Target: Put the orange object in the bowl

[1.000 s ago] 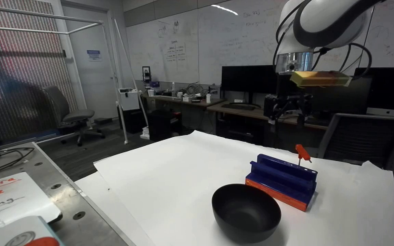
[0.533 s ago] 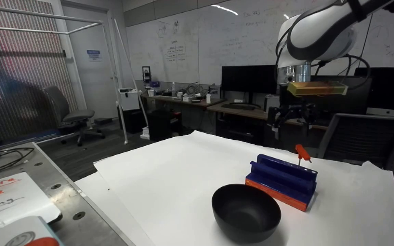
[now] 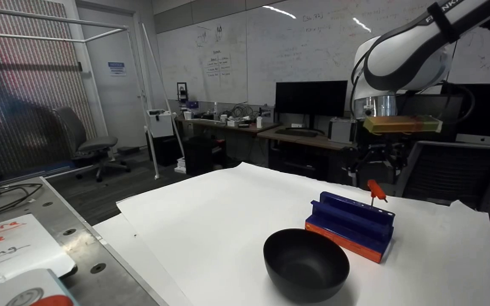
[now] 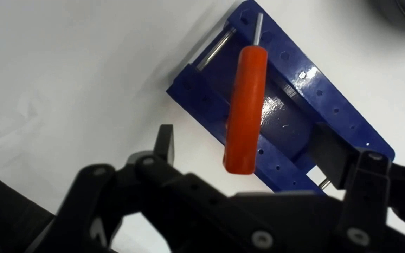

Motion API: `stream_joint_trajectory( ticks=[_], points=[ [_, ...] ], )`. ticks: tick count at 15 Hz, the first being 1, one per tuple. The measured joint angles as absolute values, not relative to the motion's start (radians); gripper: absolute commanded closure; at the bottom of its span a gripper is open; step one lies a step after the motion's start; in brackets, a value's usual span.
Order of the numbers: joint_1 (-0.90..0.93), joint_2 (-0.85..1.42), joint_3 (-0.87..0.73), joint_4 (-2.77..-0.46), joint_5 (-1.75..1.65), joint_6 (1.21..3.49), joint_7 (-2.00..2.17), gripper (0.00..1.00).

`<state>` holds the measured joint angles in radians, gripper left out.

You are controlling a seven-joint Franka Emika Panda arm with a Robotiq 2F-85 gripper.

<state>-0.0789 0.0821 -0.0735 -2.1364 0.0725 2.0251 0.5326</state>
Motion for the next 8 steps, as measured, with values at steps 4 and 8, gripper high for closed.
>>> stream_joint_trajectory(
  ticks=[4, 8],
  points=[
    [-0.078, 0.081, -0.073, -2.181, 0.072, 2.106, 0.546, 0.67],
    [-0.077, 0.073, -0.073, -2.204, 0.072, 2.139, 0.558, 0.88]
  ],
)
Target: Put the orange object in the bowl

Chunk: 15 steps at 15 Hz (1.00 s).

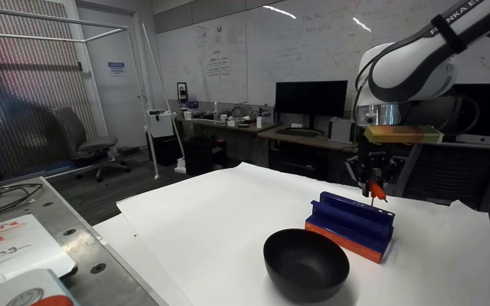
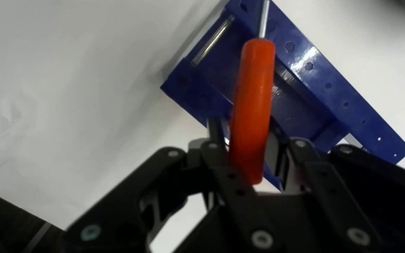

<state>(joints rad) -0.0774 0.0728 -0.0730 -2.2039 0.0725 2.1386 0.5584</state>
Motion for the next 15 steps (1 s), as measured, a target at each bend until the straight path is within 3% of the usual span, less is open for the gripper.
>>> stream_joint_trajectory(
  ticks=[11, 15],
  points=[
    [-0.047, -0.140, -0.027, -2.204, 0.027, 2.071, 0.593, 0.85],
    [-0.002, -0.218, 0.015, -2.158, 0.172, 2.035, 0.557, 0.85]
  ],
)
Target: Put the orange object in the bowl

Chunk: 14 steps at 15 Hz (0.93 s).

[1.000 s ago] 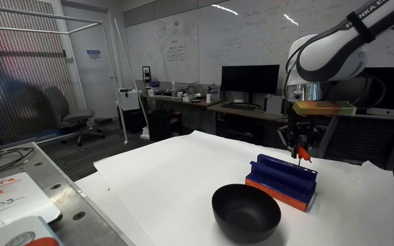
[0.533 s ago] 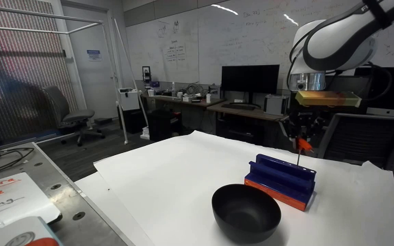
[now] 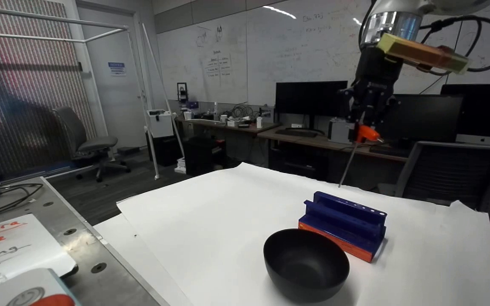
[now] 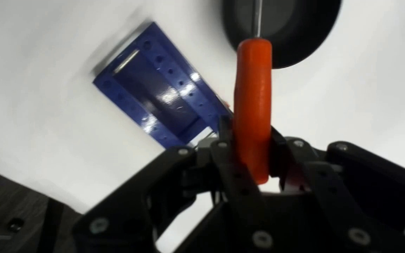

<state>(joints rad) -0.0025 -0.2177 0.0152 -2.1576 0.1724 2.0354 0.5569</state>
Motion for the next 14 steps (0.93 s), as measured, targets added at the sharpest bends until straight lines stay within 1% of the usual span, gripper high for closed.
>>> stream_joint_trajectory(
  ticks=[4, 8, 11, 14],
  points=[
    [0.013, -0.178, 0.005, -2.124, 0.421, 2.002, 0.425, 0.85],
    [0.009, -0.051, -0.030, -2.123, 0.624, 1.971, 0.264, 0.85],
    [0.003, 0.057, -0.031, -2.123, 0.668, 1.985, 0.198, 0.85],
    [0.004, 0.125, -0.016, -2.130, 0.680, 2.055, 0.143, 0.85]
  ],
)
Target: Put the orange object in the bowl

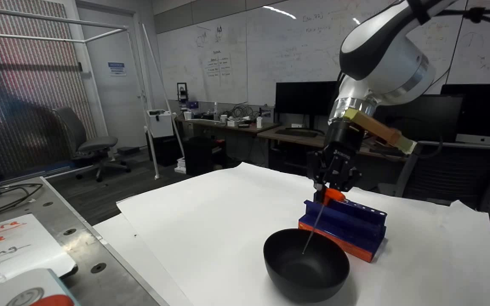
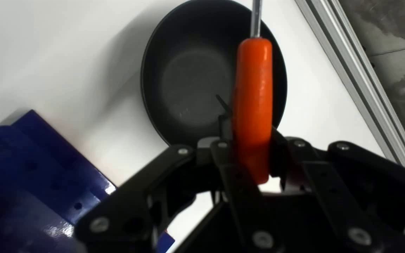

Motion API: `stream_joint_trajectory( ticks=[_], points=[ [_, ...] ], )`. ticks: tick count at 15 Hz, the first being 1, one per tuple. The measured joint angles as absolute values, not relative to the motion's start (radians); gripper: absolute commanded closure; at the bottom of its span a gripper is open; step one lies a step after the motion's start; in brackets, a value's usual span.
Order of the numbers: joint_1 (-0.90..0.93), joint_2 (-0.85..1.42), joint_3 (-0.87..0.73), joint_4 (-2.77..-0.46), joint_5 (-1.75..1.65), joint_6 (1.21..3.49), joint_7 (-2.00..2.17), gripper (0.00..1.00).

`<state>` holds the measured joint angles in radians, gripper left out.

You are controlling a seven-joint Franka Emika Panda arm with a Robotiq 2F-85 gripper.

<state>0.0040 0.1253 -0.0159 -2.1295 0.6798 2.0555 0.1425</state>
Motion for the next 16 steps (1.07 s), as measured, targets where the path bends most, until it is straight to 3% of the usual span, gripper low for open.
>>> stream_joint_trajectory(
  ticks=[1, 2, 4, 11, 16],
  points=[
    [0.004, 0.140, -0.009, -2.133, 0.683, 2.080, 0.124, 0.79],
    [0.005, 0.153, -0.002, -2.135, 0.684, 2.100, 0.108, 0.54],
    [0.005, 0.174, 0.010, -2.137, 0.684, 2.119, 0.088, 0.51],
    [0.006, 0.220, 0.025, -2.134, 0.684, 2.133, 0.066, 0.00],
    [0.005, 0.215, 0.022, -2.116, 0.668, 2.129, 0.074, 0.00]
  ],
)
